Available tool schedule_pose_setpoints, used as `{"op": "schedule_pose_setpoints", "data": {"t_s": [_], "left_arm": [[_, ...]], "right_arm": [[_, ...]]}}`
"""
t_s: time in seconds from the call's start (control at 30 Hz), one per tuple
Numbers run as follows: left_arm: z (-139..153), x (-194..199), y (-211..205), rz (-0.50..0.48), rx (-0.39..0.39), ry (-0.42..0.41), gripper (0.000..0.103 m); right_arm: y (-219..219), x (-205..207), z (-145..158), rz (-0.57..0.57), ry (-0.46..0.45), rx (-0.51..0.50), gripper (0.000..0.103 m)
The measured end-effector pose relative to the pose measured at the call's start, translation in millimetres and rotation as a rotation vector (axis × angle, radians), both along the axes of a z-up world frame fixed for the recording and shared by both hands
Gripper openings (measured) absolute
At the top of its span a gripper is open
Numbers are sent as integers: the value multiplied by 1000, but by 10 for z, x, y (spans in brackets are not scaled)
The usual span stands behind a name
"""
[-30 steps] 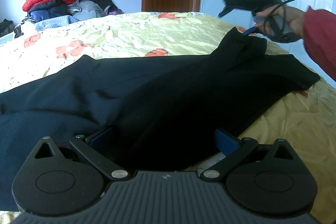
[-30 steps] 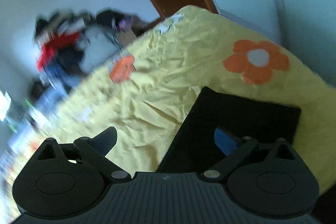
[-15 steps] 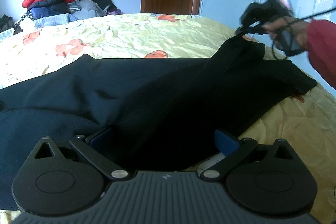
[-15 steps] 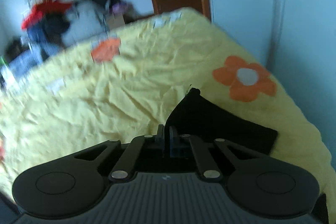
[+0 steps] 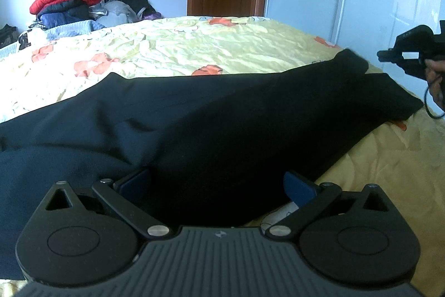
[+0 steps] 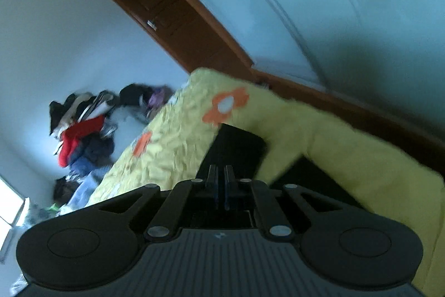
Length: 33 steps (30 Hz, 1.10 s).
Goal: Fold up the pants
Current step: 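Lift the leg ends with the right gripper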
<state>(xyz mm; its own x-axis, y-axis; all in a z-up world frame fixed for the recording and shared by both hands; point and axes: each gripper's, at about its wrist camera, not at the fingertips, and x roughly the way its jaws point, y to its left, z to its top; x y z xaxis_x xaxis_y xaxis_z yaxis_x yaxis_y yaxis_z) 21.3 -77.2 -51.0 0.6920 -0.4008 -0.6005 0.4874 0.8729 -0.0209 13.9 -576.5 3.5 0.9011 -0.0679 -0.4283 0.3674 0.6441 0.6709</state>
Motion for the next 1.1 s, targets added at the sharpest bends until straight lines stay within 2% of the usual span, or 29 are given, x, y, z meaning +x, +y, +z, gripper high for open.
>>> {"op": "schedule_pose_setpoints", "data": {"t_s": [0.07, 0.1, 0.17, 0.2, 0.23, 0.27, 0.43, 0.53, 0.63, 0.67, 0.73, 0.83, 1.1], "left_arm": [[-2, -1, -8, 1, 5, -1, 103], [-2, -1, -8, 1, 6, -2, 103], [-3, 0, -8, 1, 6, -1, 103], [-3, 1, -8, 1, 6, -1, 103], [-3, 0, -9, 1, 6, -2, 103], [-3, 0, -9, 1, 7, -2, 103], [-4, -1, -14, 1, 12, -3, 103], [-4, -2, -15, 1, 13, -3, 103], [-4, -2, -15, 1, 12, -3, 103], [-4, -2, -15, 1, 12, -3, 103], [-4, -2, -14, 1, 13, -3, 103], [-4, -2, -14, 1, 12, -3, 103], [-3, -2, -14, 1, 12, -3, 103]], "right_arm": [[-18, 35, -94, 27, 4, 35, 5], [-38, 75, -143, 40, 13, 68, 8], [-59, 131, -239, 29, 28, 121, 24], [-54, 159, -288, 25, 29, 142, 42], [-44, 181, -335, 33, 10, 164, 54], [-30, 198, -369, 41, -8, 180, 58], [14, 334, -439, 56, -24, 180, 56], [-29, 415, -467, 29, -53, 204, 56], [-79, 415, -518, -2, -117, 255, 57], [-86, 374, -526, -10, -143, 277, 53], [-108, 322, -579, 2, -220, 327, 51], [-139, 308, -677, 44, -280, 404, 51], [-116, 667, -640, 73, -234, 342, 47]]}}
